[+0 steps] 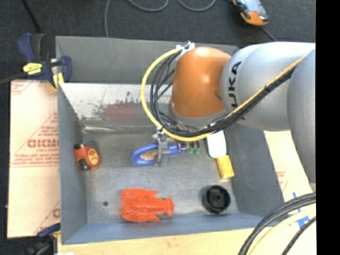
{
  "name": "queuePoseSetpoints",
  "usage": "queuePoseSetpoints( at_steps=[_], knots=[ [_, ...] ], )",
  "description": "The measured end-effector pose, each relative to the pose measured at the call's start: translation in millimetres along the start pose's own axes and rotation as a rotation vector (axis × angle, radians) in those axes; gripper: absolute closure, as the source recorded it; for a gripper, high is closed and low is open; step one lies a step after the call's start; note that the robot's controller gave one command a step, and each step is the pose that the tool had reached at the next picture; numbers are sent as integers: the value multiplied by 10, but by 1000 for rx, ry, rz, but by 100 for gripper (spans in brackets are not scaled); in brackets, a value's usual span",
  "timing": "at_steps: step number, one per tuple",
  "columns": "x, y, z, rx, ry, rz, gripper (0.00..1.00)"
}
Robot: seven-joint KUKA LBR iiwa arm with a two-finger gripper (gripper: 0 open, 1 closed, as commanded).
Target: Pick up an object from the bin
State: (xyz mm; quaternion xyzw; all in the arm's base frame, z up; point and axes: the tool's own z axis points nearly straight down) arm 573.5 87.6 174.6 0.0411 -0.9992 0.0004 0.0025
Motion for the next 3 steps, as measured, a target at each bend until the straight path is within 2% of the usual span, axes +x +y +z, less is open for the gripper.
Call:
queuePoseSetpoints(
  at_steps=[1,2,3],
  knots=[
    [-120,119,149,-1,-24,-25,100],
    [-43,-13,72,0,7,-45,100],
    [-161,402,-666,1,-7,-31,100]
  ],
)
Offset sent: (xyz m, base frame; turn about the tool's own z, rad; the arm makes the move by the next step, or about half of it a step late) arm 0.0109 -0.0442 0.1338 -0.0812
